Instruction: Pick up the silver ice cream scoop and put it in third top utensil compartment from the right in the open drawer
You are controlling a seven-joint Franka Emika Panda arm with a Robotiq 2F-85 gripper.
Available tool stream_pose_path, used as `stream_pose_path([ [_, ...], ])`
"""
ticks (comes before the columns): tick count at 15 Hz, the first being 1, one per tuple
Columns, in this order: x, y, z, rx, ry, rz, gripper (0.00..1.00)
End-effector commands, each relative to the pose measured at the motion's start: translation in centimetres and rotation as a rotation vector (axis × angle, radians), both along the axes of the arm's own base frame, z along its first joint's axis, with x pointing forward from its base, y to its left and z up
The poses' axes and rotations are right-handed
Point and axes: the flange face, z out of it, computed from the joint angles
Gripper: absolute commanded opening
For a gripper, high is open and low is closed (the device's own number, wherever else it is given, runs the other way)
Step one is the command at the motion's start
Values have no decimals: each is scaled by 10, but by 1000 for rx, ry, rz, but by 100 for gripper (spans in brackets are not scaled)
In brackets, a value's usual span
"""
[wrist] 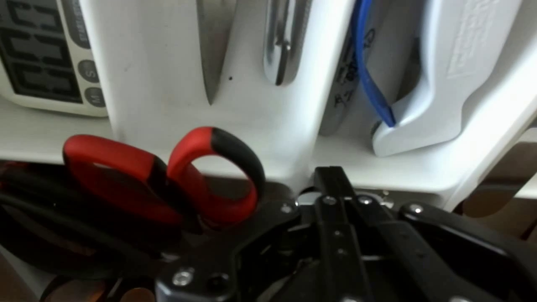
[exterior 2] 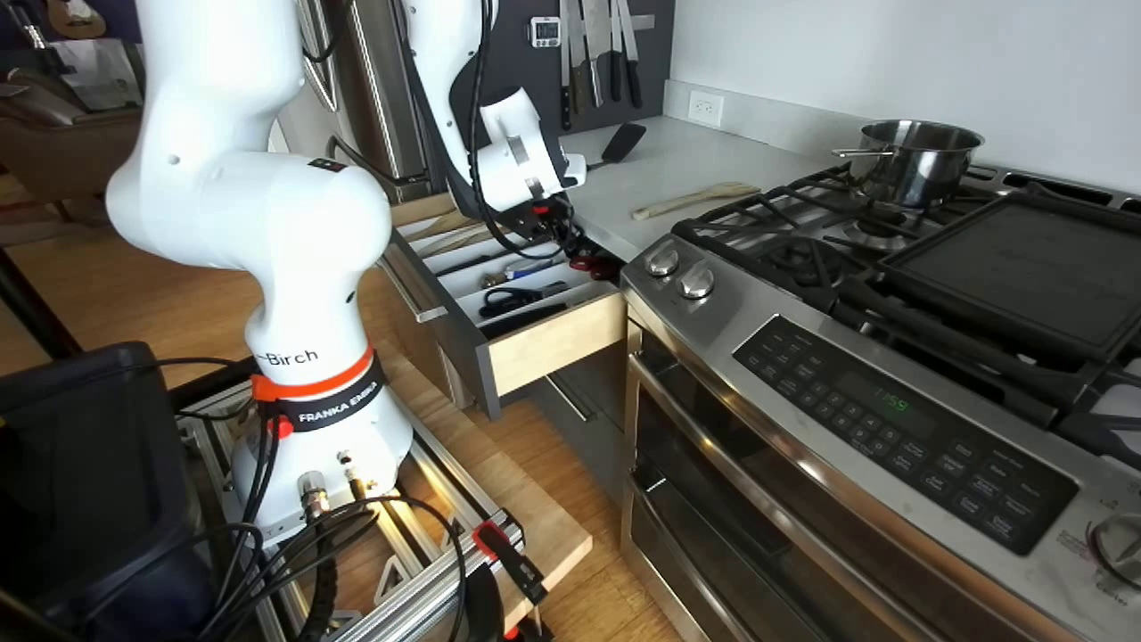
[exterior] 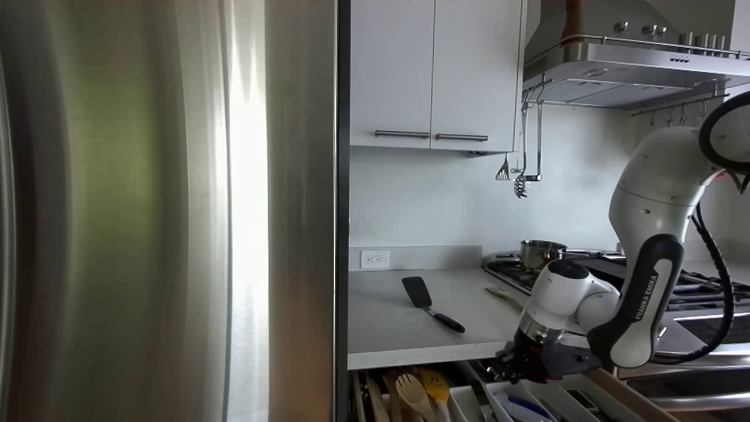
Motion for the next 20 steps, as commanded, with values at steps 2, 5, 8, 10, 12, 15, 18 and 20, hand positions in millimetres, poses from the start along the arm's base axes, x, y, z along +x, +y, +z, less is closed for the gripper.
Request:
stream_pose_path([
  [2, 32, -2, 39, -15, -125, 41, 0],
  [5, 33, 3, 45, -26, -155, 38, 0],
  [8, 35, 6, 41, -62, -177, 42, 0],
  [10, 32, 6, 30, -93, -174, 52, 0],
  [12, 32, 6, 26, -117, -191, 66, 0],
  [15, 30, 10, 22, -131, -227, 91, 0],
  [18, 25, 9, 8, -146, -250, 120, 0],
  [20, 22, 8, -4, -154, -265, 131, 0],
])
